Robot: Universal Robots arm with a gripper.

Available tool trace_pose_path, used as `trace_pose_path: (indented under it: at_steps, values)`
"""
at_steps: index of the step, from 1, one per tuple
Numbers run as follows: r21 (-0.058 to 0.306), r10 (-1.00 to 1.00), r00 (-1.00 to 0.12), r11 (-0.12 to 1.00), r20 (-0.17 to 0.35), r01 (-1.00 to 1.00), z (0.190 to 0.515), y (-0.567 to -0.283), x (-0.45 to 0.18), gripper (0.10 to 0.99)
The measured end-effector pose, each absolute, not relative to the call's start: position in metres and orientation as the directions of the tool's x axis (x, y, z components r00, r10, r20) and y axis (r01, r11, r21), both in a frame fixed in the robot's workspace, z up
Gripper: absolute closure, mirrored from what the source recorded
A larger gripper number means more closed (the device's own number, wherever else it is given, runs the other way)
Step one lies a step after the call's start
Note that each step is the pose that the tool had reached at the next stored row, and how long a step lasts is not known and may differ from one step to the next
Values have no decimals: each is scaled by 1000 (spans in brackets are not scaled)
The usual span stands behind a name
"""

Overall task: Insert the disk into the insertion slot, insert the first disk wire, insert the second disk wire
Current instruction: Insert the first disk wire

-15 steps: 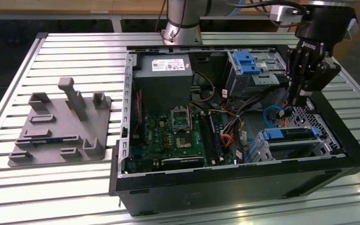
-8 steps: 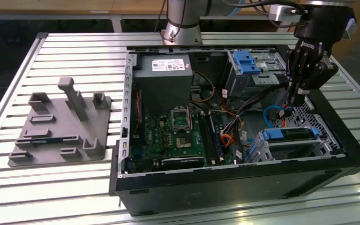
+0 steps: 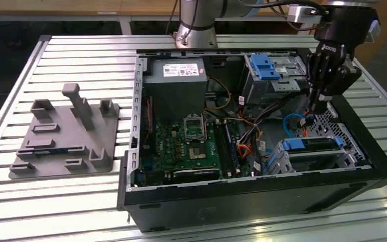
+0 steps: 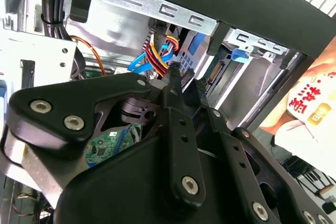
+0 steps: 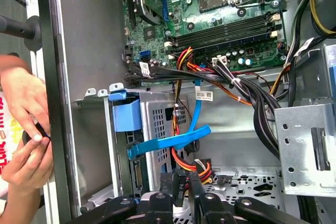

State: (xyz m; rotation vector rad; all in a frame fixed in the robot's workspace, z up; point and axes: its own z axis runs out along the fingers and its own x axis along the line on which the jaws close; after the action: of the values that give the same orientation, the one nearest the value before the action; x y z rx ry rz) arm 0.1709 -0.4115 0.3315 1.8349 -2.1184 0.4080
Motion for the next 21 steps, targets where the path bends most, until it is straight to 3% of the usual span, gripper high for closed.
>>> trace_pose_path:
  at_steps: [4, 6, 13, 18, 21]
  values:
    - [-14, -896, -132, 140, 425, -990, 331, -408, 171, 835]
    - [-14, -892, -132, 139, 432, -990, 330, -408, 171, 922]
    - [-10, -887, -128, 138, 443, -990, 329, -408, 172, 922]
    - [19, -886, -103, 125, 452, -992, 330, -408, 172, 922]
    - [22, -896, -103, 124, 432, -992, 329, -414, 172, 922]
